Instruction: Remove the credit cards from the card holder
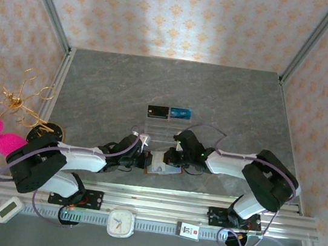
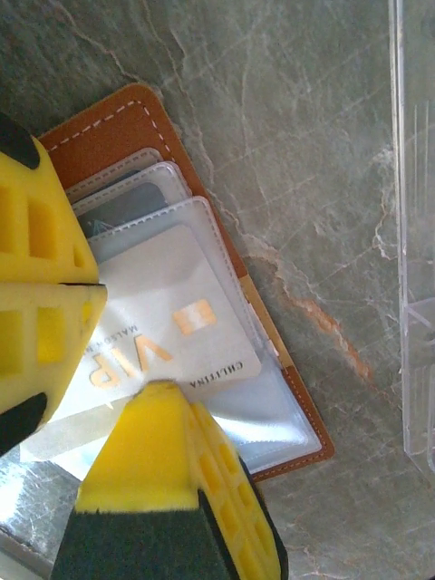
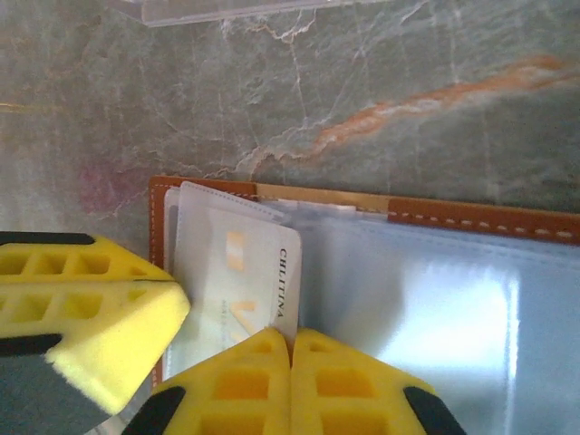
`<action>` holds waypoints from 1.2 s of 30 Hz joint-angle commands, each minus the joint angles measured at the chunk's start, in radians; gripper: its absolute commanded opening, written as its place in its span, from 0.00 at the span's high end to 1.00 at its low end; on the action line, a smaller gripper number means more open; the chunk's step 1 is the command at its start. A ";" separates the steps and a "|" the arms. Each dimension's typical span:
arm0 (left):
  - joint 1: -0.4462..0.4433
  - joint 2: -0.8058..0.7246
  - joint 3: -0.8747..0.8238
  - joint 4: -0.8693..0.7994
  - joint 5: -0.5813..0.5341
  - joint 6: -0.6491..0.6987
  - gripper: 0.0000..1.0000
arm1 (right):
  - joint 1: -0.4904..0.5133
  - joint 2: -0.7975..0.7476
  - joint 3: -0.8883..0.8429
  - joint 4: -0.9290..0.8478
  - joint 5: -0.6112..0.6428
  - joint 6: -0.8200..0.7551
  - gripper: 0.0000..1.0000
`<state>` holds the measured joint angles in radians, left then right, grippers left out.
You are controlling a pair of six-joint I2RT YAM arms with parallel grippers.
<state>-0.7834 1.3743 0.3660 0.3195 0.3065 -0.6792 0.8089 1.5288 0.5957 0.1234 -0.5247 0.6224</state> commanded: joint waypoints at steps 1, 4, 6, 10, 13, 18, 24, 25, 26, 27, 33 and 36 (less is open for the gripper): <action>0.013 0.009 -0.015 -0.078 -0.016 0.027 1.00 | -0.029 -0.058 -0.052 -0.036 0.050 0.031 1.00; 0.015 0.007 -0.010 -0.073 -0.011 0.030 1.00 | -0.029 -0.083 -0.057 -0.058 0.043 0.046 1.00; 0.016 0.002 -0.007 -0.072 -0.012 0.033 1.00 | -0.030 -0.099 -0.056 -0.080 0.050 0.050 1.00; 0.019 -0.037 0.003 -0.058 0.001 0.029 1.00 | -0.030 -0.105 -0.063 -0.078 0.046 0.049 1.00; 0.018 -0.078 0.026 -0.072 0.001 0.024 1.00 | -0.029 -0.119 -0.061 -0.090 0.068 0.040 1.00; -0.002 -0.086 0.051 -0.035 0.023 0.012 1.00 | -0.005 -0.113 -0.055 -0.067 0.079 0.027 1.00; -0.037 0.031 0.076 0.021 0.020 -0.001 0.99 | 0.029 -0.061 -0.024 -0.053 0.093 0.024 1.00; -0.036 0.052 0.078 0.006 0.013 -0.005 1.00 | 0.028 -0.059 -0.026 -0.054 0.094 0.026 1.00; -0.035 0.068 0.079 -0.009 0.007 -0.002 1.00 | 0.029 -0.059 -0.027 -0.056 0.099 0.029 1.00; -0.036 0.079 0.076 -0.014 0.001 -0.002 1.00 | 0.028 -0.062 -0.031 -0.056 0.101 0.032 0.96; -0.027 0.070 0.053 -0.023 -0.001 -0.003 1.00 | 0.011 -0.065 -0.060 -0.033 0.083 0.055 0.81; -0.027 0.068 0.050 -0.024 0.003 -0.006 1.00 | 0.009 -0.061 -0.062 -0.032 0.082 0.056 0.83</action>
<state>-0.8173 1.4464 0.4320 0.3225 0.3252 -0.6830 0.8238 1.4563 0.5453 0.0872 -0.4675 0.6678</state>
